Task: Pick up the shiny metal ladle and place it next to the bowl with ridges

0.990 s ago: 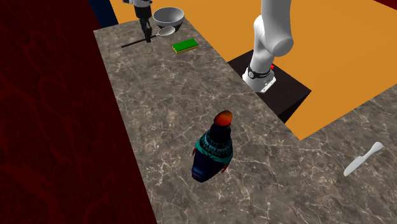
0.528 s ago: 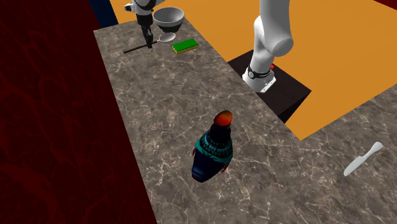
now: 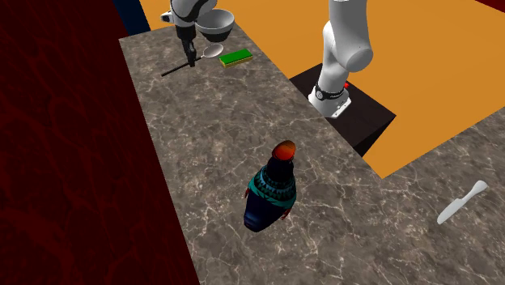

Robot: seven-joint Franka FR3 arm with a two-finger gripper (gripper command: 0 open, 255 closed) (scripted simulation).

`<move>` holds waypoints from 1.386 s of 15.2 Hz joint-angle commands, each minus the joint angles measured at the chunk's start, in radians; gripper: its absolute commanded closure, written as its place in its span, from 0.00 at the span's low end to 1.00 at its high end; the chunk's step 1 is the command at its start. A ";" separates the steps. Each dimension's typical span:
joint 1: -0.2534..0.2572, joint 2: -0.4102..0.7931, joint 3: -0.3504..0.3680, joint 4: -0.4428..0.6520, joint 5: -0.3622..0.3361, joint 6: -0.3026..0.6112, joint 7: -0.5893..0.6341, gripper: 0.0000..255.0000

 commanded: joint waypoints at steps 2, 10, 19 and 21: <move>0.000 0.001 0.000 0.000 0.001 0.000 0.000 1.00; 0.000 0.001 0.000 0.000 0.000 0.001 0.000 0.00; 0.002 -0.061 -0.020 0.047 -0.045 -0.101 0.028 0.00; 0.002 -0.061 -0.020 0.047 -0.045 -0.101 0.028 0.00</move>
